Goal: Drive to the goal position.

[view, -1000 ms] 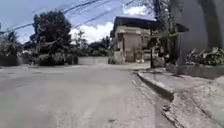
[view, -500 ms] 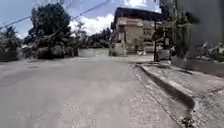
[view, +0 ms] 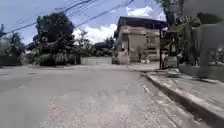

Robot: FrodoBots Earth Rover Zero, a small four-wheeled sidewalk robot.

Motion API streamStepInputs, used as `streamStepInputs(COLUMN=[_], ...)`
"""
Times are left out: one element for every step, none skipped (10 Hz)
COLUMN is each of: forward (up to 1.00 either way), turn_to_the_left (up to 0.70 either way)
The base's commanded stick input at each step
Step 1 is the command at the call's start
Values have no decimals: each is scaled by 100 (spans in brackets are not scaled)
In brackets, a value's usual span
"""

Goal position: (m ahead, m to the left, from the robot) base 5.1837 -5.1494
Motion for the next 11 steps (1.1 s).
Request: streamStepInputs(forward=[100, 100, 100, 100, 100, 100, 100, 100, 100, 100, 100], turn_to_the_left=[-3, -3, -3, -3, -3, -3, -3, -2, -1, -2, -1])
